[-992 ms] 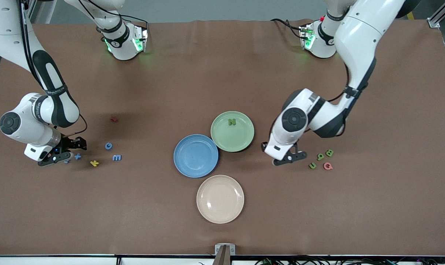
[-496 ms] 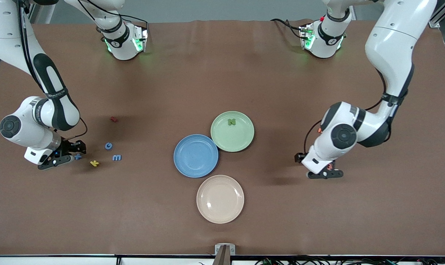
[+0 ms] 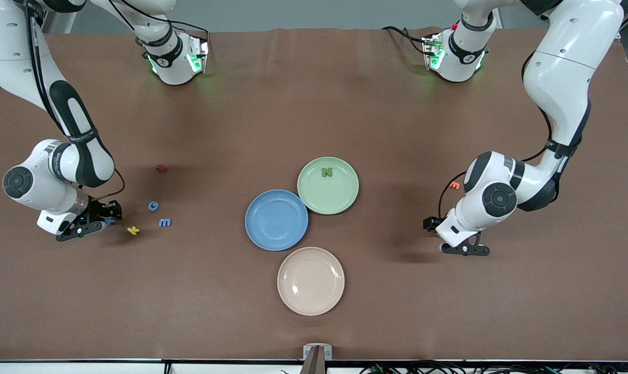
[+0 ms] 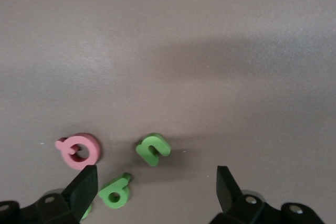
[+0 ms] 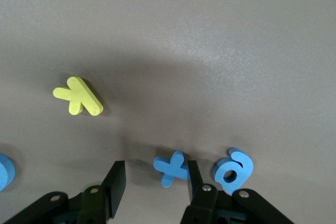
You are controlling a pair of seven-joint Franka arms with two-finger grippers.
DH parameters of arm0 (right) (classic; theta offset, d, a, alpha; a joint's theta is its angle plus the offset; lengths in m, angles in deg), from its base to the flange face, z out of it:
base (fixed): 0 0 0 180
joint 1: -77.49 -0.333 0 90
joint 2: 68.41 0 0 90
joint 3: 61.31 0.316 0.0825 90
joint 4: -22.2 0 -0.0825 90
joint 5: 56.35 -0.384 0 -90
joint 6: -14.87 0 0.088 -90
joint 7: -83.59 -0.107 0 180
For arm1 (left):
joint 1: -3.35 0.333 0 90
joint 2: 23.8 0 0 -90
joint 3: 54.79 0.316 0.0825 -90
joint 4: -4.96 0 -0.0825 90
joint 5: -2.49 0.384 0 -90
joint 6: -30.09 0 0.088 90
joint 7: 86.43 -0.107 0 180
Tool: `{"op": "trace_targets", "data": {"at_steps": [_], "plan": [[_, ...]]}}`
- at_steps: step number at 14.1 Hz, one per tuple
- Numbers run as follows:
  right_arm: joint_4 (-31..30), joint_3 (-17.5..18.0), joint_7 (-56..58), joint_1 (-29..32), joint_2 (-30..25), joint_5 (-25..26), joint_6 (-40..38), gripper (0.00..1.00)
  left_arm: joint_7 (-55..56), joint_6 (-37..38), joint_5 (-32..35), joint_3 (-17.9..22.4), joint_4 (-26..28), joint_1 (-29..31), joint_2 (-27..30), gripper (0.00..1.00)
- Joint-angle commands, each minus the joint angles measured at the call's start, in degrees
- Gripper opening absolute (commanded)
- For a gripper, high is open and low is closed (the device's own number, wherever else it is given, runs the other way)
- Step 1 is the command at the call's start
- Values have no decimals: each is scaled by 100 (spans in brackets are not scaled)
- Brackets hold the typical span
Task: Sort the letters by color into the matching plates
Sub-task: 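Grasp the green u with the left gripper while the right grasps blue x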
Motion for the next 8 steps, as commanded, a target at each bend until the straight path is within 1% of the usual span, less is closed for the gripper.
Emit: {"op": "trace_targets", "data": {"at_steps": [1, 3, 8], "plan": [[142, 31, 112, 41, 81, -60, 4, 55, -45, -251, 131, -46, 22, 36, -69, 99], [273, 31, 103, 41, 204, -60, 4, 55, -54, -383, 149, -37, 13, 53, -139, 99], [292, 31, 112, 41, 248, -69, 4, 55, -203, -586, 219, -19, 13, 88, -262, 97]]}}
